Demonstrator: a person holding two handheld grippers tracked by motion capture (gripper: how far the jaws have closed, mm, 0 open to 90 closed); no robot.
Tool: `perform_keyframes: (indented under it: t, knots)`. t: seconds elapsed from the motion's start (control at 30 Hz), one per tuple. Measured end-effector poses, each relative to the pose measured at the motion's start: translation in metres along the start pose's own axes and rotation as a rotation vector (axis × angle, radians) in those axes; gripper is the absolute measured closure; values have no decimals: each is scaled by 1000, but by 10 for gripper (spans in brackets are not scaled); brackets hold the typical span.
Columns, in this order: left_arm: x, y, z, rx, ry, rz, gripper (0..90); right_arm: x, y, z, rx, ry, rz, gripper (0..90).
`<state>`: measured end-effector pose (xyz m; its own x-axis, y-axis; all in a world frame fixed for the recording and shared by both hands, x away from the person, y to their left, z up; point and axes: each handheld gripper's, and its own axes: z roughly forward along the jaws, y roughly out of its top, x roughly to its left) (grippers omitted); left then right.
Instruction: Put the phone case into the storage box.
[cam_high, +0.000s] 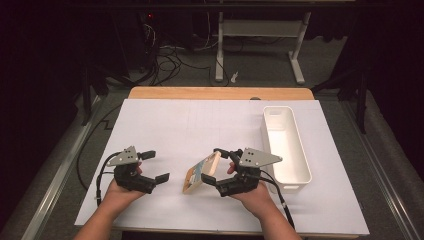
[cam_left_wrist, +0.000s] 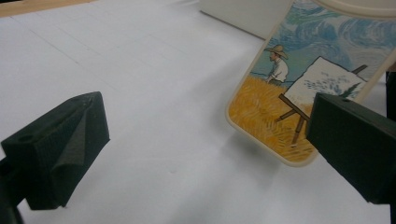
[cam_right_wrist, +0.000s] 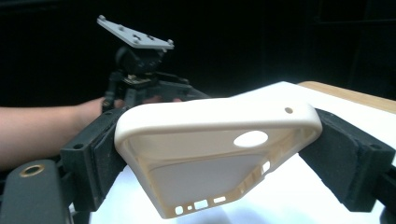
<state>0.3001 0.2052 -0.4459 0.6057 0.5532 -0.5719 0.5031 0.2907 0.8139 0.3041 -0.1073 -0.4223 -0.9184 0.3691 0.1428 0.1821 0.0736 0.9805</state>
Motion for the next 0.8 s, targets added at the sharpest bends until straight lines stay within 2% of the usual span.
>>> perform_keyframes:
  t: [0.23, 0.37, 0.43, 0.63, 0.8]
  knots:
    - [-1, 0, -1, -7, -2, 10, 5, 4, 1, -1, 14, -36, -18, 130]
    - [-2, 1, -3, -19, -17, -3, 6, 5, 2, -2, 16, -48, -17, 129]
    - [-3, 2, -3, -29, -23, -11, 6, 7, 3, -2, 23, -67, -23, 129]
    - [-3, 1, -3, -28, -16, 1, 6, 11, 7, -7, 39, -119, -41, 129]
    - [-4, -1, -1, -24, -12, 20, 8, 9, 9, -18, 52, -194, -51, 128]
